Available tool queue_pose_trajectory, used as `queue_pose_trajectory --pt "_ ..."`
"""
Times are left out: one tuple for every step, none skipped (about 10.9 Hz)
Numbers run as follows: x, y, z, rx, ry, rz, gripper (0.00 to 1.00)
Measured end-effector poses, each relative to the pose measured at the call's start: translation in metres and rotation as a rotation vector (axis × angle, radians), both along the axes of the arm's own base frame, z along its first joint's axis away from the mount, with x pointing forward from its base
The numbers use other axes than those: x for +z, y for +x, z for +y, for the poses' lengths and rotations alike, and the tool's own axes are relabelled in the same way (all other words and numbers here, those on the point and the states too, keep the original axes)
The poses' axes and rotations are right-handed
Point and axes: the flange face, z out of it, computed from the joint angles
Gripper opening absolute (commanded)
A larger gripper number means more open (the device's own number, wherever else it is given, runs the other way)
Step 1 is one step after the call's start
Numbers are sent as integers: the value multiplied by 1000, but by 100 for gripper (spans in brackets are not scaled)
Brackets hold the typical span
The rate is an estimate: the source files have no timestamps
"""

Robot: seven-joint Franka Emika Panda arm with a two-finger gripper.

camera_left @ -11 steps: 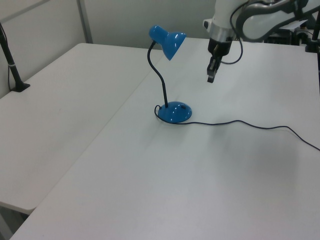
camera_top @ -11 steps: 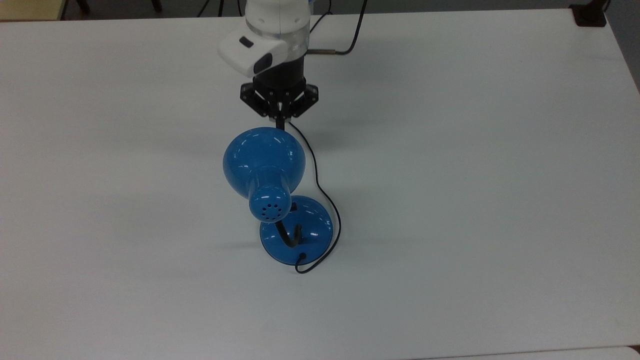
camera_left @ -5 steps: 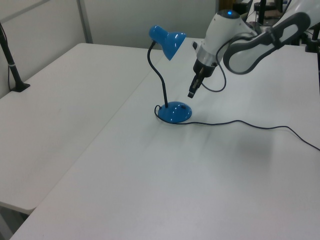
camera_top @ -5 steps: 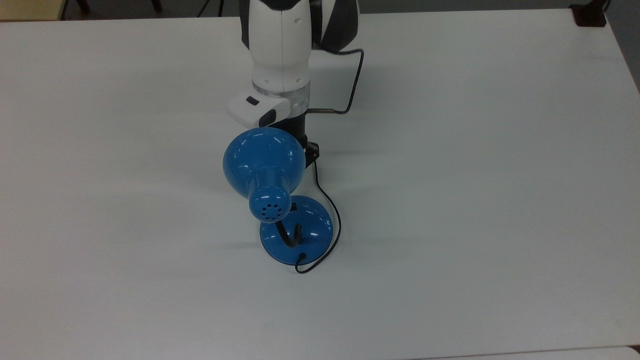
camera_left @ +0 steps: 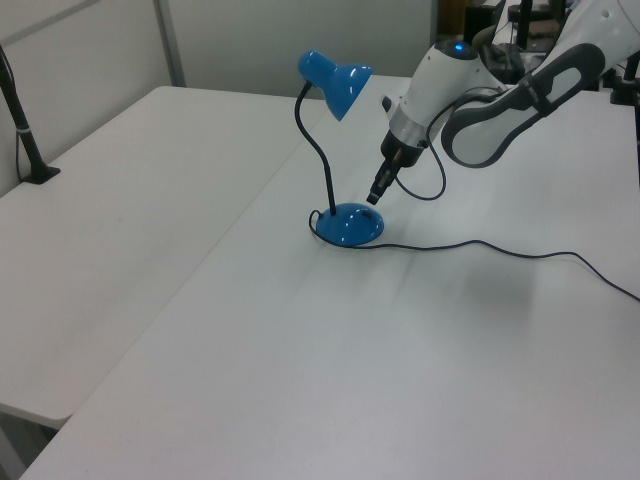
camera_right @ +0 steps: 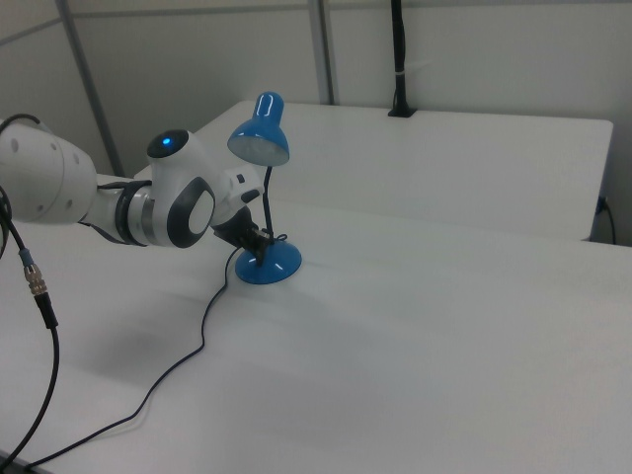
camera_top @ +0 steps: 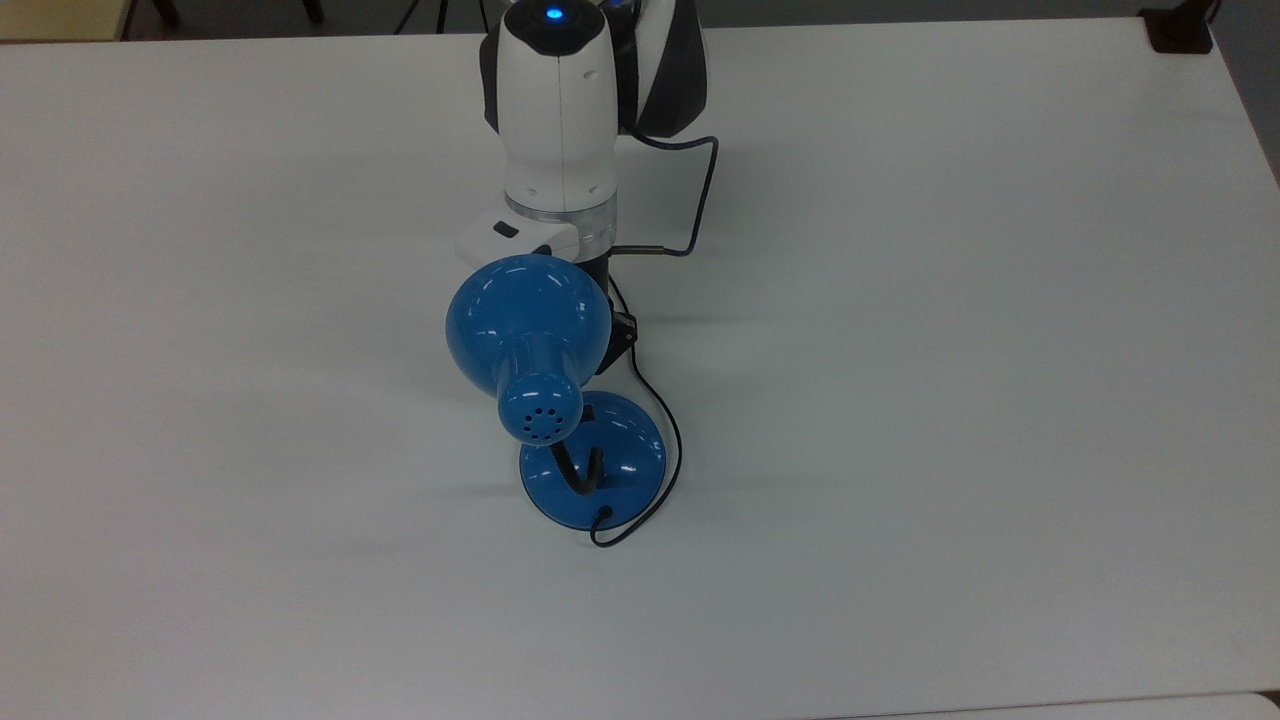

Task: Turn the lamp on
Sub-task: 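Press the switch on the lamp base with the gripper fingers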

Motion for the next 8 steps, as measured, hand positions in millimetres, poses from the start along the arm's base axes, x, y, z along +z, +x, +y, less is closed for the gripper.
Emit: queue_pose_trajectory --pt "-2 0 5 7 7 -4 0" --pt "-5 0 8 12 14 -2 0" --pt "-7 0 8 13 17 0 0" --pt "-8 1 8 13 18 2 0" --pt "-10 2 8 13 19 -3 0" --pt "-11 4 7 13 23 -24 0" --pt "-15 5 7 14 26 -40 0" --pt "-17 6 7 14 27 -42 0"
